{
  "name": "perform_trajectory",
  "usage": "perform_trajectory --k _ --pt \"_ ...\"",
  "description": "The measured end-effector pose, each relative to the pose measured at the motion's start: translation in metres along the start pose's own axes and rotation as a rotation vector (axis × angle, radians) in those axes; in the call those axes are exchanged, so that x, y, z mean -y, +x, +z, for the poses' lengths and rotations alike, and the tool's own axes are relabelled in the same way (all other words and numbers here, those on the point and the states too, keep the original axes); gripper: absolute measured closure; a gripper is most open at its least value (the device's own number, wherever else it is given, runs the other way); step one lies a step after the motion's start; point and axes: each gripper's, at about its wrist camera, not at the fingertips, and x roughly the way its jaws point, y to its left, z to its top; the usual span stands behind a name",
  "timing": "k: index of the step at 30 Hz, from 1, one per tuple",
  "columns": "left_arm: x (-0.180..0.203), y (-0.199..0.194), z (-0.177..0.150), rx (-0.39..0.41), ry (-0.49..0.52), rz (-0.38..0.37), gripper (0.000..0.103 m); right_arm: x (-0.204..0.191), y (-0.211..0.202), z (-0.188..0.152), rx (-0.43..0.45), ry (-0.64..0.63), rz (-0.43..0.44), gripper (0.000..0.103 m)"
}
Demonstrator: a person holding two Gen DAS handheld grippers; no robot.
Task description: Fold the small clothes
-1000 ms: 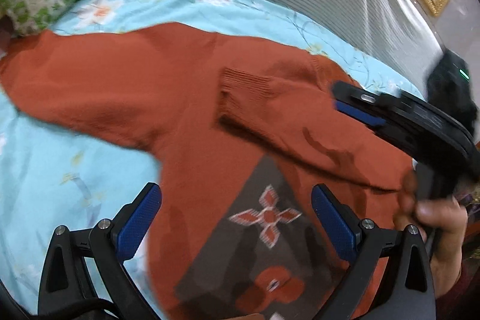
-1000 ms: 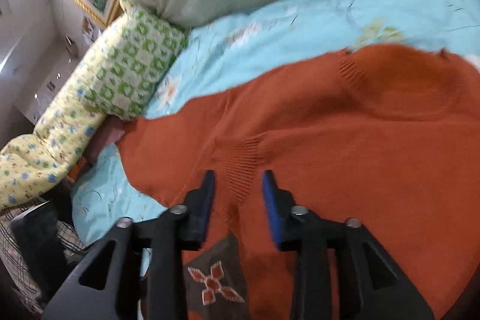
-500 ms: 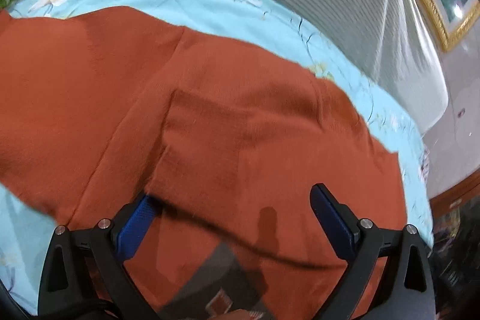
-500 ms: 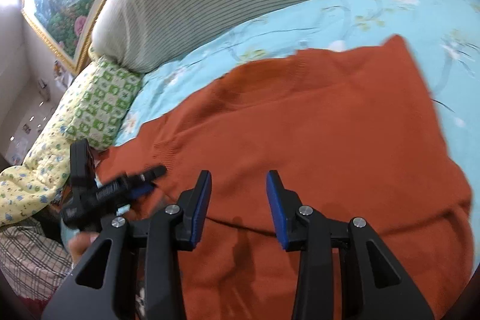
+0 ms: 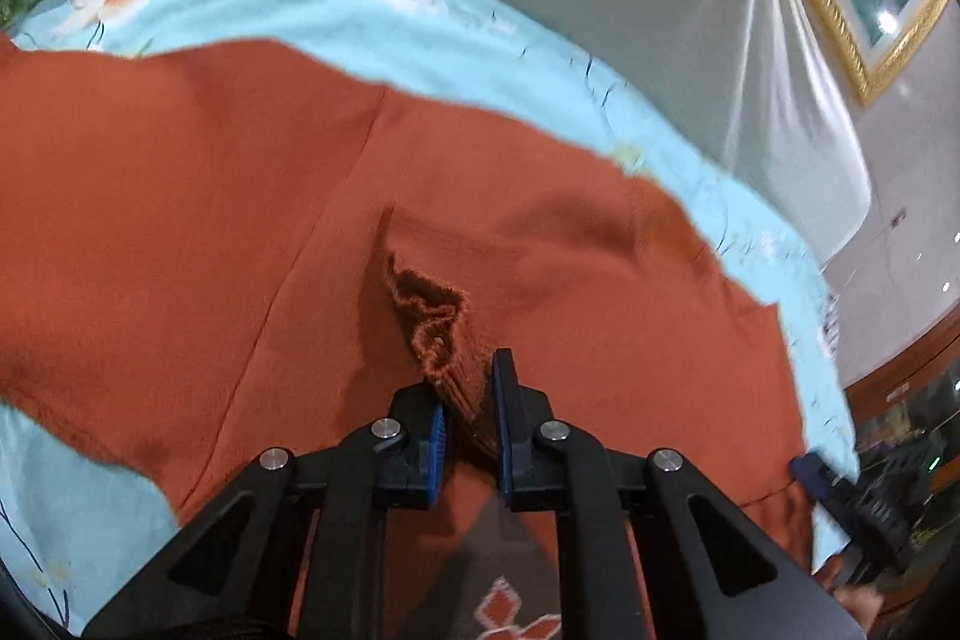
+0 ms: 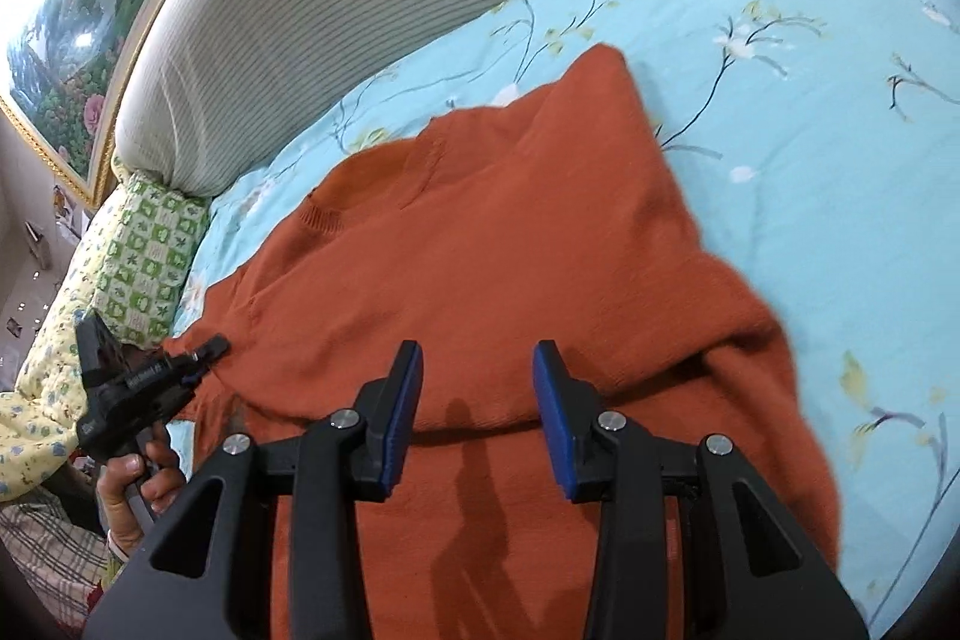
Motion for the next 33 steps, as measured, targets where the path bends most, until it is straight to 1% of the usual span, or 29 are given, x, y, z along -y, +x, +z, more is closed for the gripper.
perform_trajectory --k 2,4,5,6,7,8,10,11,12,13,14,15,17,19,20,21,22,24,26,28,31,33 --pt "0.004 0.001 -0.005 0.0 0.03 0.009 0.093 0.002 -0.006 0.012 0.03 -0.027 -0.04 0.063" --pt "0.003 0.001 -0.007 -0.004 0.027 0.004 0.093 0.005 -0.01 0.026 0.07 -0.051 -0.115 0.049" --pt "0.001 0.002 -0.007 -0.007 0.019 0.002 0.092 0.009 -0.009 0.035 0.084 -0.065 -0.175 0.034" --pt "-0.001 0.001 -0.008 -0.005 0.016 0.005 0.09 0.013 -0.006 0.043 0.077 -0.065 -0.219 0.028" --pt "-0.002 -0.002 -0.009 -0.002 0.021 0.01 0.09 0.017 -0.004 0.049 0.072 -0.052 -0.235 0.028" --pt "-0.003 -0.004 -0.01 -0.001 0.027 0.016 0.089 0.02 -0.005 0.053 0.075 -0.034 -0.231 0.028" --pt "-0.006 -0.011 -0.015 -0.003 0.028 0.003 0.086 0.021 -0.013 0.057 0.095 -0.006 -0.169 0.028" --pt "-0.007 -0.015 -0.017 0.002 0.028 -0.002 0.076 0.018 -0.016 0.056 0.101 -0.009 -0.154 0.028" --pt "-0.007 -0.02 -0.02 0.005 0.03 -0.005 0.061 0.012 -0.019 0.052 0.105 -0.022 -0.147 0.028" --pt "-0.008 -0.024 -0.023 0.007 0.033 -0.012 0.052 0.008 -0.02 0.049 0.104 -0.028 -0.14 0.028" --pt "-0.007 -0.029 -0.026 0.011 0.041 -0.015 0.037 0.004 -0.02 0.046 0.099 -0.031 -0.126 0.028" --pt "-0.007 -0.035 -0.028 0.017 0.048 -0.006 0.034 -0.003 -0.019 0.04 0.087 -0.035 -0.097 0.028" --pt "-0.008 -0.05 -0.032 0.043 0.062 0.008 0.034 -0.013 -0.019 0.03 0.066 -0.049 -0.081 0.028" --pt "-0.022 -0.067 -0.034 0.061 0.03 0.027 0.034 -0.025 -0.019 0.018 0.047 -0.072 -0.064 0.028" --pt "-0.032 -0.075 -0.034 0.068 -0.001 0.02 0.034 -0.029 -0.019 0.013 0.038 -0.081 -0.055 0.028" --pt "-0.049 -0.086 -0.033 0.081 -0.054 0.014 0.034 -0.034 -0.019 0.008 0.029 -0.093 -0.048 0.028" --pt "-0.062 -0.093 -0.032 0.093 -0.089 0.023 0.034 -0.04 -0.02 0.003 0.021 -0.104 -0.044 0.028" --pt "-0.096 -0.112 -0.03 0.133 -0.18 0.071 0.034 -0.047 -0.018 -0.005 0.003 -0.116 -0.029 0.028" --pt "-0.129 -0.13 -0.029 0.176 -0.263 0.103 0.034 -0.054 -0.016 -0.012 -0.015 -0.127 -0.021 0.028" --pt "-0.161 -0.144 -0.026 0.202 -0.339 0.123 0.034 -0.062 -0.015 -0.018 -0.027 -0.138 -0.013 0.028" --pt "-0.204 -0.165 -0.015 0.258 -0.417 0.153 0.034 -0.073 -0.01 -0.023 -0.046 -0.159 -0.008 0.028" --pt "-0.229 -0.174 -0.006 0.292 -0.465 0.151 0.034 -0.081 -0.006 -0.025 -0.065 -0.169 -0.001 0.028"
